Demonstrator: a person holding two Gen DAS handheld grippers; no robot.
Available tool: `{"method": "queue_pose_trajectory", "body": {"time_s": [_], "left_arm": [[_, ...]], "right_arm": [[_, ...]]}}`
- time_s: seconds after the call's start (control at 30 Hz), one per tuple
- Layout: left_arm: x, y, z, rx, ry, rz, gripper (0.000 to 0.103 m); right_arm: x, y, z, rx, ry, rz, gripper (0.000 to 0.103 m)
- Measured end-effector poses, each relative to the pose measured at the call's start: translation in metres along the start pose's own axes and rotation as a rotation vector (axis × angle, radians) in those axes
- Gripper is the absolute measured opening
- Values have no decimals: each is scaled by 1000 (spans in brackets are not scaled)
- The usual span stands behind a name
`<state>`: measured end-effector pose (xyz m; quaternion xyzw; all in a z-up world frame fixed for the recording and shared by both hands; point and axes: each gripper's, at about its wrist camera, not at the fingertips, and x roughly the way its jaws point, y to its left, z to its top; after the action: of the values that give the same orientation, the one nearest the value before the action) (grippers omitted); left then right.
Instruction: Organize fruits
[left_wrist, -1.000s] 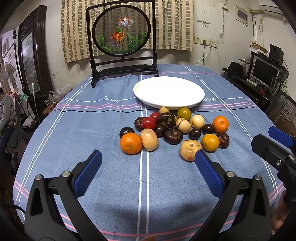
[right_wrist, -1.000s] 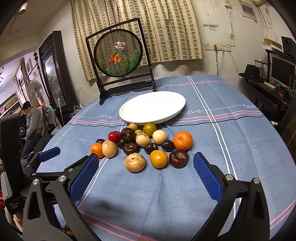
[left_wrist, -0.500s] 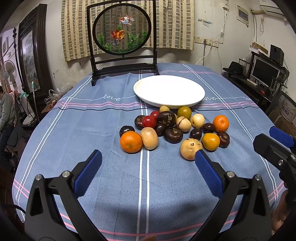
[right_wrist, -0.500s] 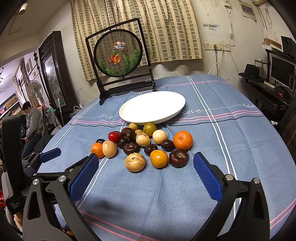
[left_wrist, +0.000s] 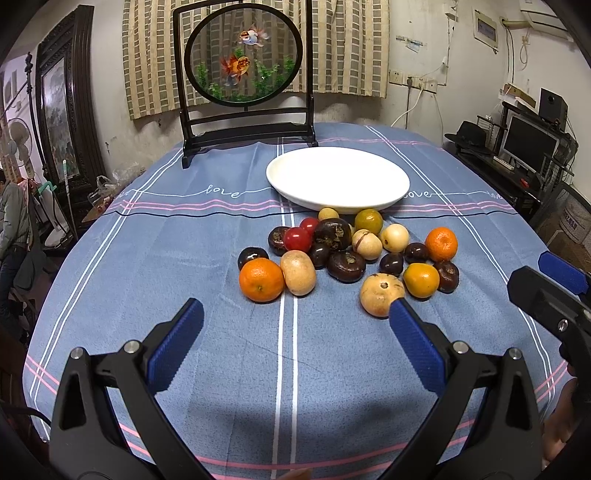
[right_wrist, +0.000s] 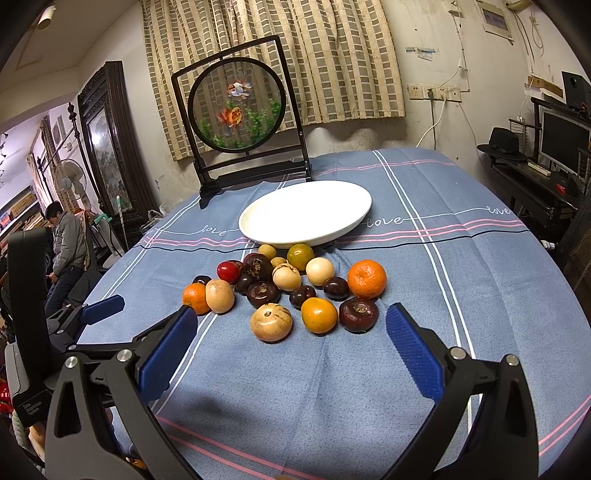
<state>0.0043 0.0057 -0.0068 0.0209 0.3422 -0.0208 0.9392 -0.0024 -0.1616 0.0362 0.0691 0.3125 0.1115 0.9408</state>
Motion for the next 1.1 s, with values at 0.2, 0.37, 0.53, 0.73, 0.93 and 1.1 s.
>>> {"method": "queue_pose_trajectory", "body": {"time_s": [0.2, 0.37, 0.53, 0.73, 0.93, 1.1], "left_arm": [[0, 0, 0, -1, 1, 0, 101], [2, 0, -2, -2, 6, -1, 101], [3, 1, -2, -1, 11, -2, 101], [13, 7, -3, 13, 33, -4, 101], [38, 30, -13, -21, 93, -64, 101], [61, 42, -14, 17, 164, -71, 101]], "right_arm": [[0, 0, 0, 0, 0, 0, 102], [0, 2, -2, -3, 2, 1, 102], [1, 2, -1, -2, 3, 1, 102], [13, -1, -5, 2, 60, 31, 102], [33, -30, -23, 48, 200, 138, 102], [34, -40, -32, -12, 181, 212, 102]]}}
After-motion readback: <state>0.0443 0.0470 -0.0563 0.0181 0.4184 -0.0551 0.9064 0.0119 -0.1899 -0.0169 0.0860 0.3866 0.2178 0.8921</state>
